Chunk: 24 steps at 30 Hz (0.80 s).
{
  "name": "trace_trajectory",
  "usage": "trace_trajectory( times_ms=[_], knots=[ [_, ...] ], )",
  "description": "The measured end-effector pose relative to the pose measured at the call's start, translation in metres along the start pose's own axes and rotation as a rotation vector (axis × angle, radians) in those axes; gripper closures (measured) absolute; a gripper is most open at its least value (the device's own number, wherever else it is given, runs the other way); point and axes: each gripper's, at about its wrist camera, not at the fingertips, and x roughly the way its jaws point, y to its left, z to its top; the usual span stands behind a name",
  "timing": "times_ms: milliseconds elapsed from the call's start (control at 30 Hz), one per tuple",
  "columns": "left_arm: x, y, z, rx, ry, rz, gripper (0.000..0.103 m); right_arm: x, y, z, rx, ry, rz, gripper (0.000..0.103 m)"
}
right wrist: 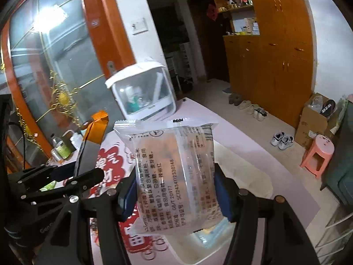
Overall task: Organize snacks
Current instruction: 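Carry both packs over the white tray and open both tools to release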
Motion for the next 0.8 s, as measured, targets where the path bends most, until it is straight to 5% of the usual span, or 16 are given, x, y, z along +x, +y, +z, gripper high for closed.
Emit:
trace_trajectory(
  times_ms=[267, 800],
  knots=[
    [0.048, -0.038, 0.018, -0.002, 0.054, 0.038, 0.066, 0.040, -0.035, 0.000, 0.029, 0.067, -0.017, 0.040],
    [0.138, -0.051, 0.010, -0.033, 0.224, 0.090, 0.064, 0.121, -0.068, -0.024, 0.020, 0.271, -0.118, 0.028]
  ],
)
